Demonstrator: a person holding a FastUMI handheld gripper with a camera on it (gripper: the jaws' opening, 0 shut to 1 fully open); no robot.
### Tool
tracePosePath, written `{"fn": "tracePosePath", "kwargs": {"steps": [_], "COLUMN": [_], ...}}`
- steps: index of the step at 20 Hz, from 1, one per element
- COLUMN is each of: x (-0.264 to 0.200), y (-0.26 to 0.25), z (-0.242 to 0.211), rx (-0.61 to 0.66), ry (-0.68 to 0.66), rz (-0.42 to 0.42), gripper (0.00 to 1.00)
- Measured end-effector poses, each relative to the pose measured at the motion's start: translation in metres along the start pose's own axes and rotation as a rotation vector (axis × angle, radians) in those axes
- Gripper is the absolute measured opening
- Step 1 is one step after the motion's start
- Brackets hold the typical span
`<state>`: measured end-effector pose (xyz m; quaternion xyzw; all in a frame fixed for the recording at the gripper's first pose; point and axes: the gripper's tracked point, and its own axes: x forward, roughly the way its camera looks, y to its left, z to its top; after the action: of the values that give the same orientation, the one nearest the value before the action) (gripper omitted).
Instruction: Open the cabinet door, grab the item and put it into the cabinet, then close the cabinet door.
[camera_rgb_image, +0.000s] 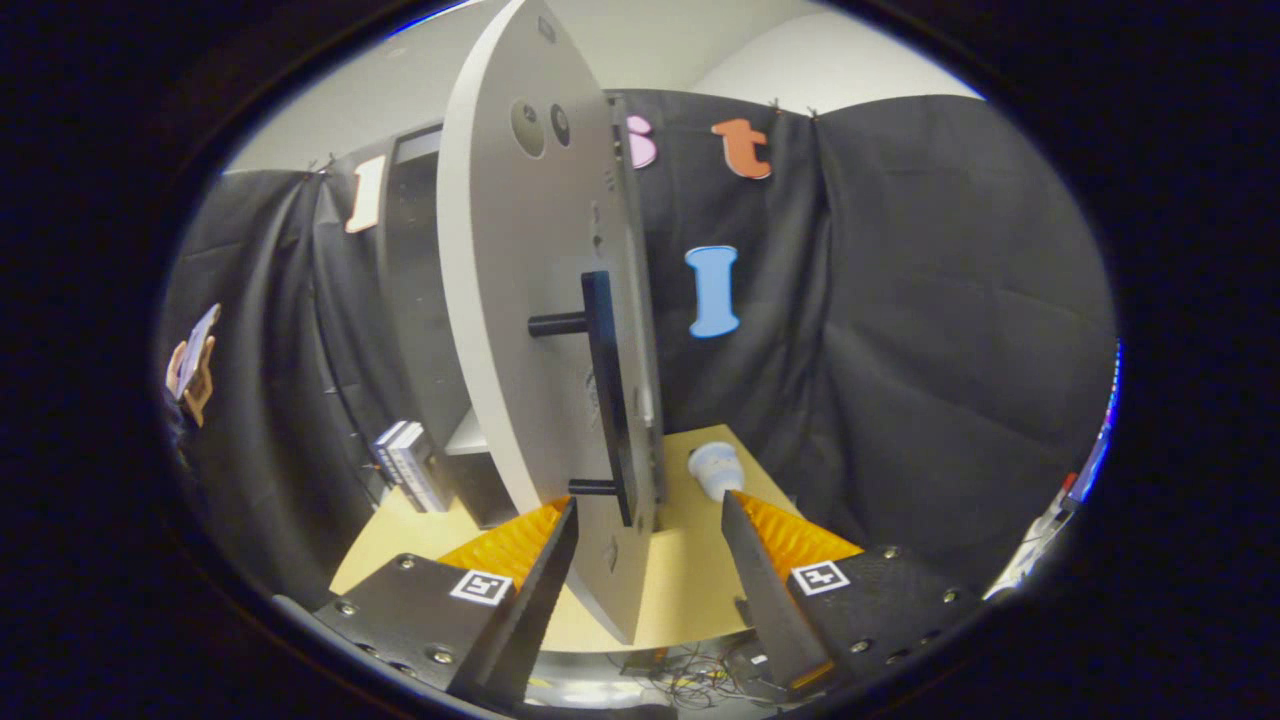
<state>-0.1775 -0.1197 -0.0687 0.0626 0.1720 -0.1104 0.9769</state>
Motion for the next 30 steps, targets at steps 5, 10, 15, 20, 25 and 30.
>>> {"fn": "tracePosePath", "kwargs": {"steps": [5, 10, 15, 20, 25, 30], "x": [0.026, 0.065, 0.104, 0.139, 0.163, 0.162], "y": [0.060, 0.107, 0.148, 0.178, 0.196, 0.202], "z": [-0.003, 0.007, 0.019, 0.024, 0.025, 0.027], "rx": [0.051, 0.091, 0.021, 0.006, -0.026, -0.046], "ry": [0.004, 0.001, 0.005, 0.024, 0.015, 0.000], "rz": [0.205, 0.336, 0.430, 0.504, 0.531, 0.528], "gripper": [0.87, 0.87, 0.90, 0.93, 0.93, 0.95]}}
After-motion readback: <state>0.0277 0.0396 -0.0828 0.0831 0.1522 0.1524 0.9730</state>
